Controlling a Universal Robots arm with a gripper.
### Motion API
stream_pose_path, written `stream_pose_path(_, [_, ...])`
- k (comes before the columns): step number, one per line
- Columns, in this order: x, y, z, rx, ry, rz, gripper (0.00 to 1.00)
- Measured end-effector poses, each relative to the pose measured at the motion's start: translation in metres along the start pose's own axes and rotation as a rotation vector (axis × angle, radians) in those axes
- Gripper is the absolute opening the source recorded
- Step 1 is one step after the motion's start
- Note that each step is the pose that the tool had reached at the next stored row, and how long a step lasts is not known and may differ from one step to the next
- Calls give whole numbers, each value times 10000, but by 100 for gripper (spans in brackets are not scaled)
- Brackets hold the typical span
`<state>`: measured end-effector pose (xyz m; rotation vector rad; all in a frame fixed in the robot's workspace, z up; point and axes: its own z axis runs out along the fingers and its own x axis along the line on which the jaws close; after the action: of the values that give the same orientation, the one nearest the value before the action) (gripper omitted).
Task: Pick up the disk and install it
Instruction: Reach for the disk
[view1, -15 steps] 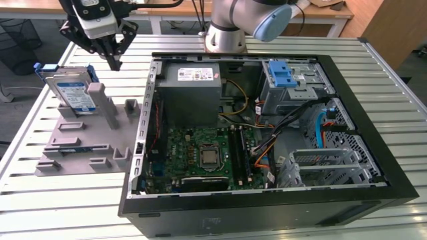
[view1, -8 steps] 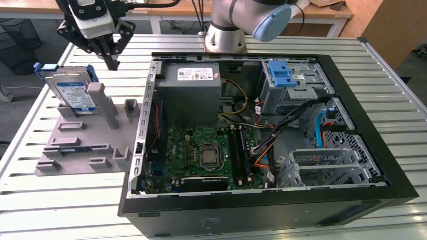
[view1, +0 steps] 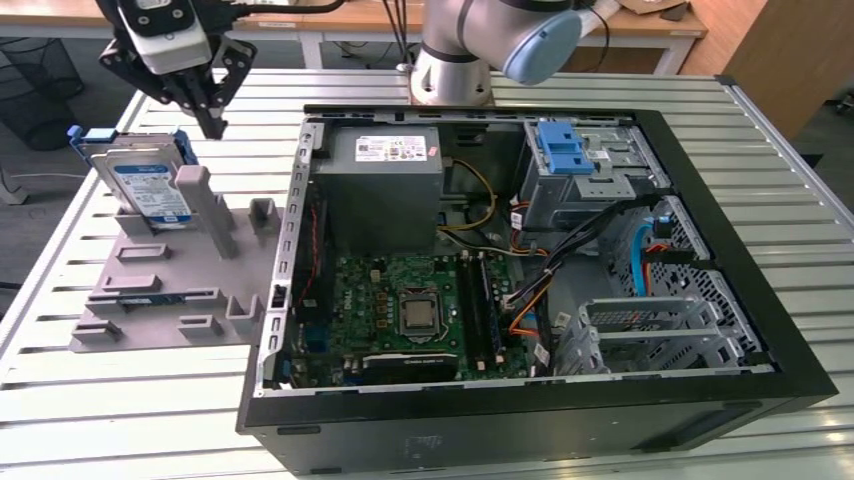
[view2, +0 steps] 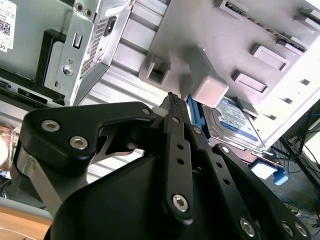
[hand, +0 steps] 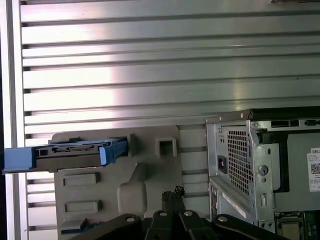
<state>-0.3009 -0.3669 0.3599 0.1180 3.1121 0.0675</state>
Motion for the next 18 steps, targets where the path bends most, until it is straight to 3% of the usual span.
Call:
stream_pose_path(6, [56, 57, 11, 2, 19, 2, 11])
stream_pose_path(18, [66, 57, 20, 4, 45, 3, 11])
